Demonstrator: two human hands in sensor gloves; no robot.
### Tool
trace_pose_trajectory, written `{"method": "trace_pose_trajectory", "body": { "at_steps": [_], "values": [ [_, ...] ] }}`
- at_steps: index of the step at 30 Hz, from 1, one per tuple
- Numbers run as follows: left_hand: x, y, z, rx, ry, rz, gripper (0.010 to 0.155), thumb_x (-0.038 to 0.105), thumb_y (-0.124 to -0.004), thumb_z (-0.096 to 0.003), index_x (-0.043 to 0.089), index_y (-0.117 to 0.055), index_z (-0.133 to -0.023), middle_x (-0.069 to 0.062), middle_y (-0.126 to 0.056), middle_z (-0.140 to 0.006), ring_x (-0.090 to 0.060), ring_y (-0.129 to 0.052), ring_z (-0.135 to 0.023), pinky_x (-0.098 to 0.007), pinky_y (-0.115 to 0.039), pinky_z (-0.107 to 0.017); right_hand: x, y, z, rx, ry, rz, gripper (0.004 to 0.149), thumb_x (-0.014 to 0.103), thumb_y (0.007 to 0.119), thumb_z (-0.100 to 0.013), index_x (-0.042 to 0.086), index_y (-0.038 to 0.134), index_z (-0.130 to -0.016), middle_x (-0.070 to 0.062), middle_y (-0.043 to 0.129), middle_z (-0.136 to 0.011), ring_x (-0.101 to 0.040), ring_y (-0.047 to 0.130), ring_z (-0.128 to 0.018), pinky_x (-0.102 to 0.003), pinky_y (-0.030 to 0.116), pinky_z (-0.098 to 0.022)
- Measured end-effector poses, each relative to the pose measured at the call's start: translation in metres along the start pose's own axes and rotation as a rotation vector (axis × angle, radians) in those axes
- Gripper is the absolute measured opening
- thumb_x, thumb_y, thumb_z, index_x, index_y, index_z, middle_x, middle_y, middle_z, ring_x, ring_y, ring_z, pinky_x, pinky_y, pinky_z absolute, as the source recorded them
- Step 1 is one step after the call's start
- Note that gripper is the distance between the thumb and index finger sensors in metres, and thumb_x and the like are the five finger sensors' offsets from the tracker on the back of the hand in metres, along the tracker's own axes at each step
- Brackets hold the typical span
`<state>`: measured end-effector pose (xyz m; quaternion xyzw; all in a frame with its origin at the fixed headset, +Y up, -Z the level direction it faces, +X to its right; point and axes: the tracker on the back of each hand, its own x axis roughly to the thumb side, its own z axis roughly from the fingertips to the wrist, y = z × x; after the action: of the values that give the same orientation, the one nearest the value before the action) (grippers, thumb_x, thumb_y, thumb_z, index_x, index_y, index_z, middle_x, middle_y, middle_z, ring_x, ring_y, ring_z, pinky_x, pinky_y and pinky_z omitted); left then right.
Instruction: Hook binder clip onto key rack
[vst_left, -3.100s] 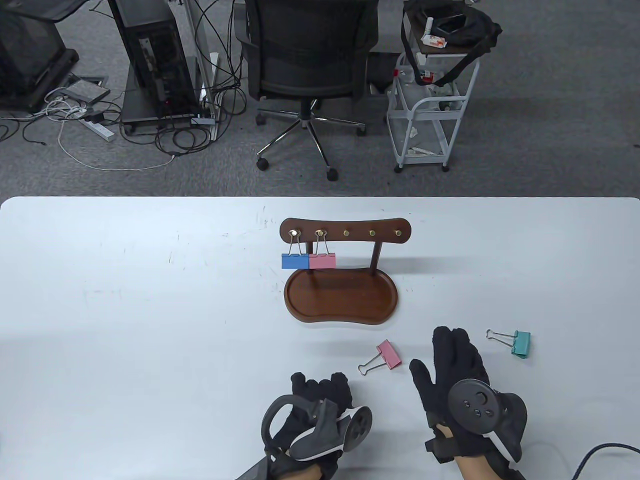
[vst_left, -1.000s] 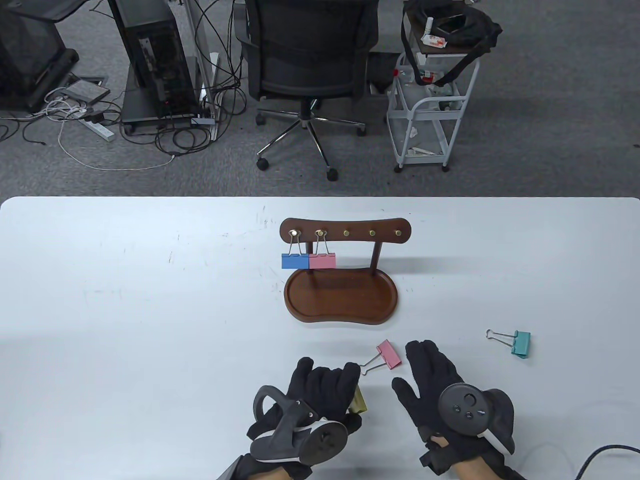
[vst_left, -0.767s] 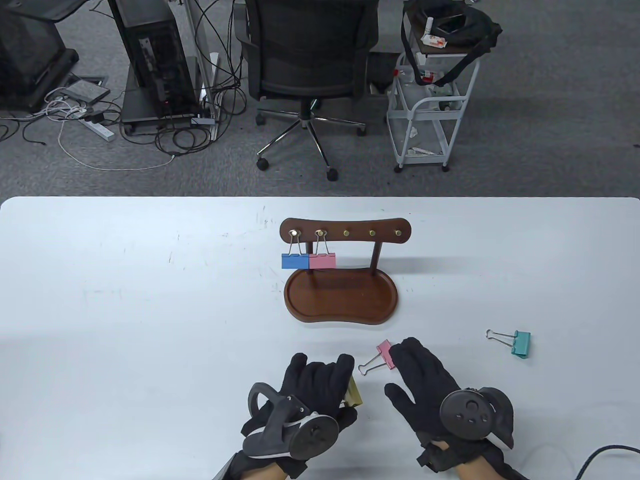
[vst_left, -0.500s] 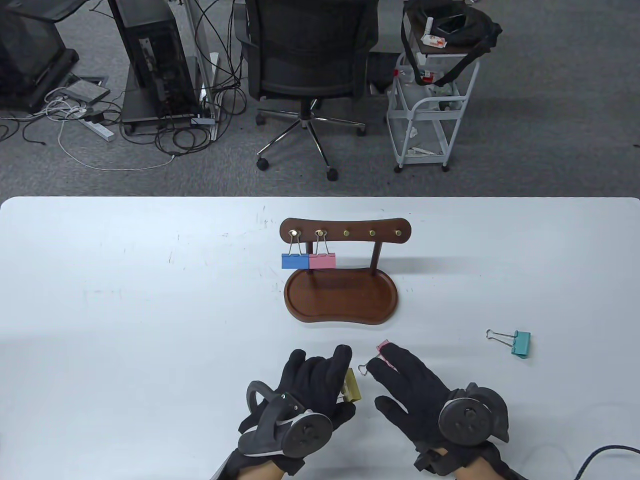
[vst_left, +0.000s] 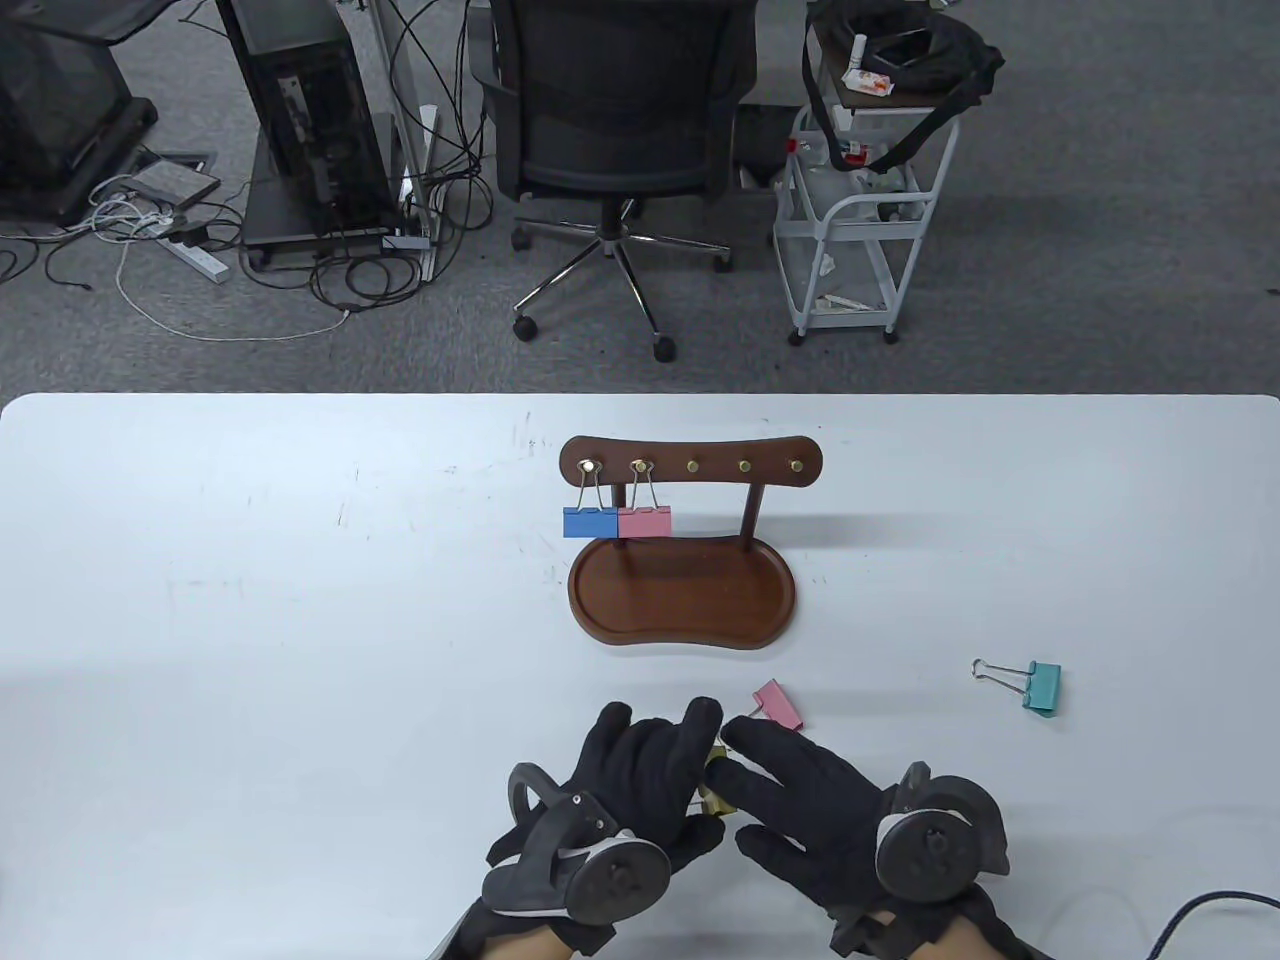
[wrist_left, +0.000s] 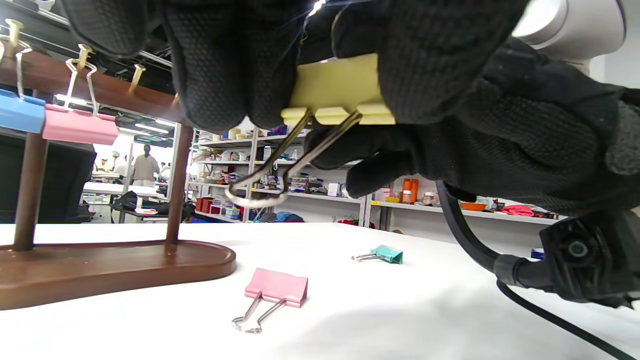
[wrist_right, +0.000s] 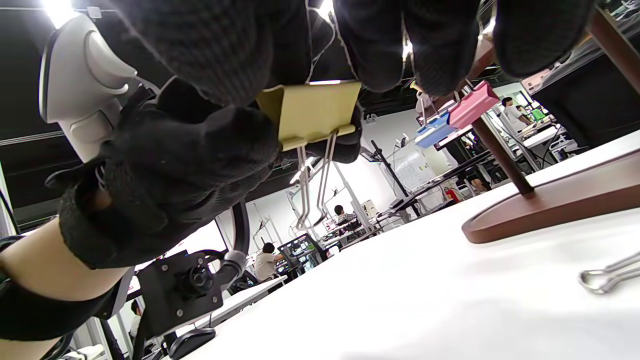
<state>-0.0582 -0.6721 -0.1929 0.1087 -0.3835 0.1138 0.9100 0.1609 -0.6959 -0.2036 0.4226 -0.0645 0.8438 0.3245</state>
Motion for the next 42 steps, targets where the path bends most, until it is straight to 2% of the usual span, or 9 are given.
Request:
{"method": "trace_pose_trajectory", "body": {
  "at_steps": [10, 23, 30, 42],
  "values": [
    [0.010, 0.001, -0.002, -0.025, -0.054, -0.028, 0.104, 0.044, -0.091, -0.0460, -0.005, -0.032, -0.116, -0.023, -0.082, -0.102, -0.049, -0.089, -0.091, -0.078, -0.057, -0.072, 0.003, 0.001, 0.000, 0.014, -0.023, 0.042, 0.062, 0.035, 0.079, -0.054, 0.022, 0.064, -0.113, -0.029, 0.058, -0.115, -0.058, 0.066, -0.097, -0.072, 0.061, -0.061],
    [0.011, 0.000, -0.002, -0.020, -0.061, -0.021, 0.103, 0.042, -0.092, -0.0468, -0.004, -0.031, -0.116, -0.022, -0.080, -0.105, -0.049, -0.087, -0.093, -0.078, -0.057, -0.072, 0.011, 0.001, -0.001, -0.016, -0.047, 0.162, 0.066, 0.036, 0.086, -0.049, 0.013, 0.070, -0.109, -0.033, 0.068, -0.105, -0.056, 0.075, -0.087, -0.066, 0.068, -0.058],
    [0.007, 0.002, 0.000, 0.015, 0.004, -0.039, 0.100, 0.043, -0.090, -0.0489, -0.002, -0.033, -0.117, -0.022, -0.077, -0.108, -0.050, -0.083, -0.095, -0.078, -0.055, -0.072, 0.011, -0.001, 0.000, -0.080, -0.015, 0.218, 0.067, 0.038, 0.090, -0.046, 0.008, 0.073, -0.104, -0.033, 0.073, -0.101, -0.055, 0.081, -0.082, -0.066, 0.071, -0.055],
    [-0.013, -0.002, 0.002, 0.009, 0.190, -0.030, 0.090, 0.043, -0.082, -0.0555, 0.000, -0.034, -0.119, -0.026, -0.071, -0.111, -0.056, -0.076, -0.097, -0.079, -0.051, -0.071, 0.008, -0.012, 0.002, -0.173, 0.088, 0.243, 0.068, 0.041, 0.091, -0.044, 0.006, 0.074, -0.100, -0.031, 0.078, -0.098, -0.055, 0.085, -0.078, -0.066, 0.073, -0.054]
  ]
}}
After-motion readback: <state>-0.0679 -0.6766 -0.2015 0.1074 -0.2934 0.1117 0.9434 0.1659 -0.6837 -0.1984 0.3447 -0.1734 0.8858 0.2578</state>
